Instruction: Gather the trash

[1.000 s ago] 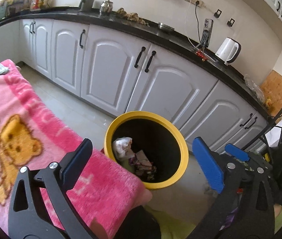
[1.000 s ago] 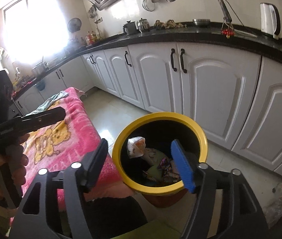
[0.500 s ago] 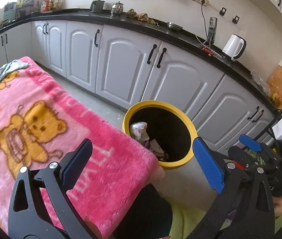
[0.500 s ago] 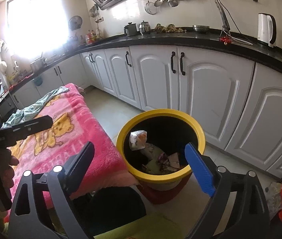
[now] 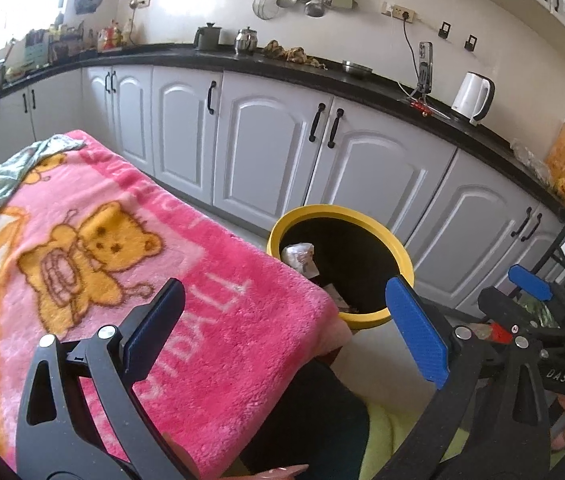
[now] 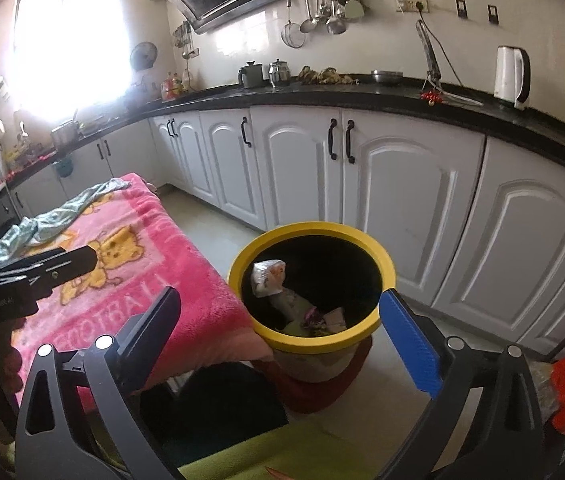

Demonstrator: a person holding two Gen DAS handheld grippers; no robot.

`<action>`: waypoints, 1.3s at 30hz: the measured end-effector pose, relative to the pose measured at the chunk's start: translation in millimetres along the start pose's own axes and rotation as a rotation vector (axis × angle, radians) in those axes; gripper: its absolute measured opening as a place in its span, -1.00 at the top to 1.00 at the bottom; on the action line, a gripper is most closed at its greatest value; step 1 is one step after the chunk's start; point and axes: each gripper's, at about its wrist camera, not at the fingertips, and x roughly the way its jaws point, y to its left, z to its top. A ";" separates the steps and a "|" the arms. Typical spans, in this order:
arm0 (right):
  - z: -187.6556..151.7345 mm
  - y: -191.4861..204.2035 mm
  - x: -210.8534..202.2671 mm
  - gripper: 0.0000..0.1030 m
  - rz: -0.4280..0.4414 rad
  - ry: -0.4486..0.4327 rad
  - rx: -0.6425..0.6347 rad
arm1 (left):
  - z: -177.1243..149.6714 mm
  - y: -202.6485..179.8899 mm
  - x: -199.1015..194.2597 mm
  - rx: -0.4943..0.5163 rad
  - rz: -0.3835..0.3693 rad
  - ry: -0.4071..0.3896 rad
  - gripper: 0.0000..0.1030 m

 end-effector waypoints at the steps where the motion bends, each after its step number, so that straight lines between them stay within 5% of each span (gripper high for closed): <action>1: -3.0 2.0 -1.1 -0.88 -0.008 -0.006 -0.009 | -1.8 -1.0 -0.9 0.006 0.005 -0.007 -0.79; 14: -24.9 18.8 -26.4 -0.88 -0.055 -0.146 -0.064 | -17.8 -5.7 -24.0 0.024 0.031 -0.118 -0.79; 30: -30.4 24.0 -73.0 -0.88 -0.091 -0.475 -0.077 | -35.1 2.1 -57.3 0.034 0.105 -0.281 -0.79; 39: -37.9 28.7 -71.9 -0.88 -0.110 -0.494 -0.069 | -35.8 3.1 -66.4 0.030 0.113 -0.351 -0.79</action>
